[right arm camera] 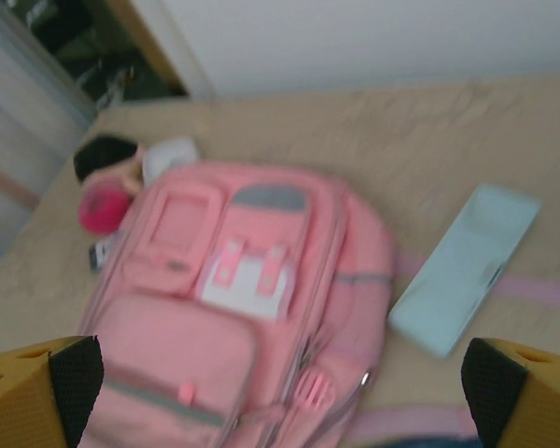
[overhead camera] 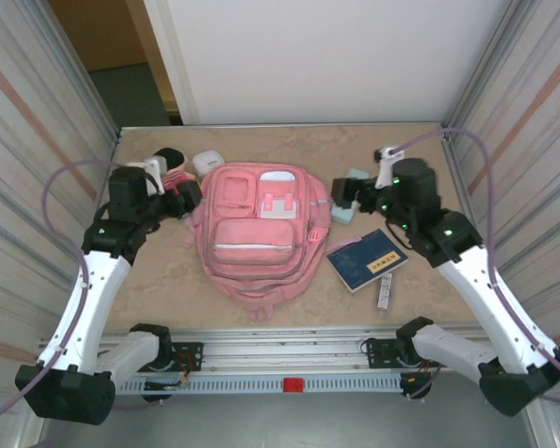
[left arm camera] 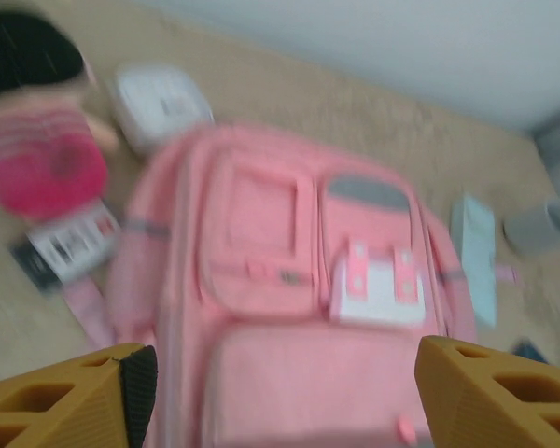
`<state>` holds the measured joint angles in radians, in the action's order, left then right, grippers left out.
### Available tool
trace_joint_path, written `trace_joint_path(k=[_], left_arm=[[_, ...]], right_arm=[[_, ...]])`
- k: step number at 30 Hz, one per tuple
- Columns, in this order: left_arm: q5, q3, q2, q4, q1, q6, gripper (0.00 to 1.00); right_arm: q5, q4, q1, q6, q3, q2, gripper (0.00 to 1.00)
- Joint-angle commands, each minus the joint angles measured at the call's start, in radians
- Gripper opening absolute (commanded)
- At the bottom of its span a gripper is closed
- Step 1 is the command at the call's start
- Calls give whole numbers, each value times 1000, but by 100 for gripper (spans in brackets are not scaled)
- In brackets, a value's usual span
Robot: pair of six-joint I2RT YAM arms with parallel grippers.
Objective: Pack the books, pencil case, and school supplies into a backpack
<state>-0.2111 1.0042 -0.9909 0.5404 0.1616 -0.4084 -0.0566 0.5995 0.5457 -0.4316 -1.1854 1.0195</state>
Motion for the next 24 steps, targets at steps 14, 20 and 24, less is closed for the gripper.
trace_joint_path(k=[14, 20, 24], left_arm=[[-230, -385, -205, -241, 157, -219, 57], [-192, -418, -205, -305, 275, -282, 54], [-131, -465, -138, -342, 330, -338, 56]], right_arm=[[99, -378, 289, -584, 391, 365, 97], [137, -563, 248, -514, 412, 447, 95], [203, -618, 168, -485, 424, 458, 91]])
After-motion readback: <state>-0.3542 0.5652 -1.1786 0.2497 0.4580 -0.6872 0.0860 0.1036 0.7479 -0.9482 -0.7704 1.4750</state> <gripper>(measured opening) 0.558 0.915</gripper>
